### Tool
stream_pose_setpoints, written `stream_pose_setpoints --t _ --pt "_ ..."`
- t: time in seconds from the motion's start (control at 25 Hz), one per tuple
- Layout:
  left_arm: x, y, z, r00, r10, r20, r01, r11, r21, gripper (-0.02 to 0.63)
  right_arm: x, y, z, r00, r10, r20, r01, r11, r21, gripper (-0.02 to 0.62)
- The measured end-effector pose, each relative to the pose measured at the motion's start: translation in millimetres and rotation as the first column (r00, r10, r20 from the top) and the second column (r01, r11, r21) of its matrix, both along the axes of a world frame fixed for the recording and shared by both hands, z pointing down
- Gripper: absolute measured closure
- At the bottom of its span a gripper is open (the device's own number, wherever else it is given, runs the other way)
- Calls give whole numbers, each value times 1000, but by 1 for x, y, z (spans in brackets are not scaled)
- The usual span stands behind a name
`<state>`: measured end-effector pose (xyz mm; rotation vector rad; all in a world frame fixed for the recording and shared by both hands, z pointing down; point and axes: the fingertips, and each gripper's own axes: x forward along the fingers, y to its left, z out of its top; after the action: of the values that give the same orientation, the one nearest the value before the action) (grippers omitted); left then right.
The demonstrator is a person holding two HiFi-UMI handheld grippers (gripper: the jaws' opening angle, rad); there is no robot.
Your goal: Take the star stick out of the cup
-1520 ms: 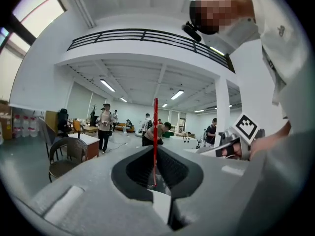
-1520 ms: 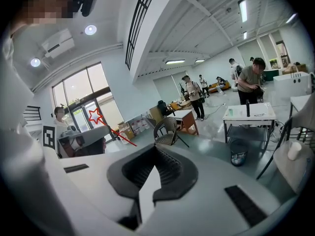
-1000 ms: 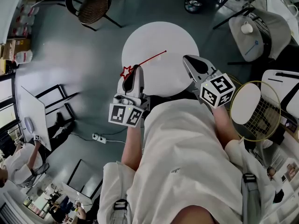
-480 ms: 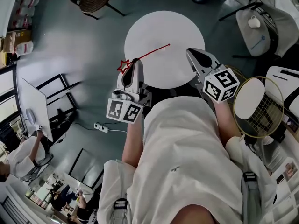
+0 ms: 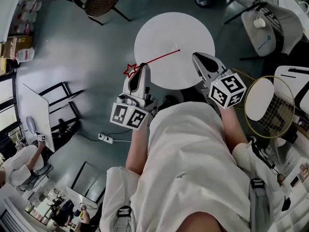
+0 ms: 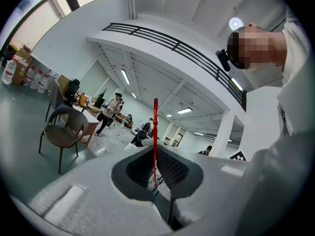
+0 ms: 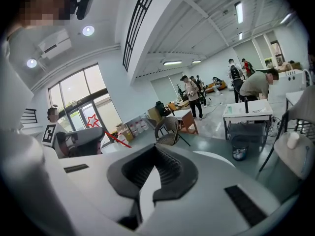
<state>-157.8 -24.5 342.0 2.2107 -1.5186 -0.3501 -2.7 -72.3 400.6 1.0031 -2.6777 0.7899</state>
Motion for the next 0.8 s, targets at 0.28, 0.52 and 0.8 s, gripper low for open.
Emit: stream_pose_setpoints --t 0.28,0.52,0.8 --pt "-38 64 12 993 -9 -119 5 1000 -30 584 -27 62 -4 999 0 -32 0 1000 7 588" --pt "-51 115 18 995 26 -97 -30 999 -36 584 -43 120 -8 999 19 -43 -18 1000 8 588" --pt "-36 146 26 987 118 -107 -125 990 -61 584 -30 173 -7 995 93 -49 -93 996 -5 588"
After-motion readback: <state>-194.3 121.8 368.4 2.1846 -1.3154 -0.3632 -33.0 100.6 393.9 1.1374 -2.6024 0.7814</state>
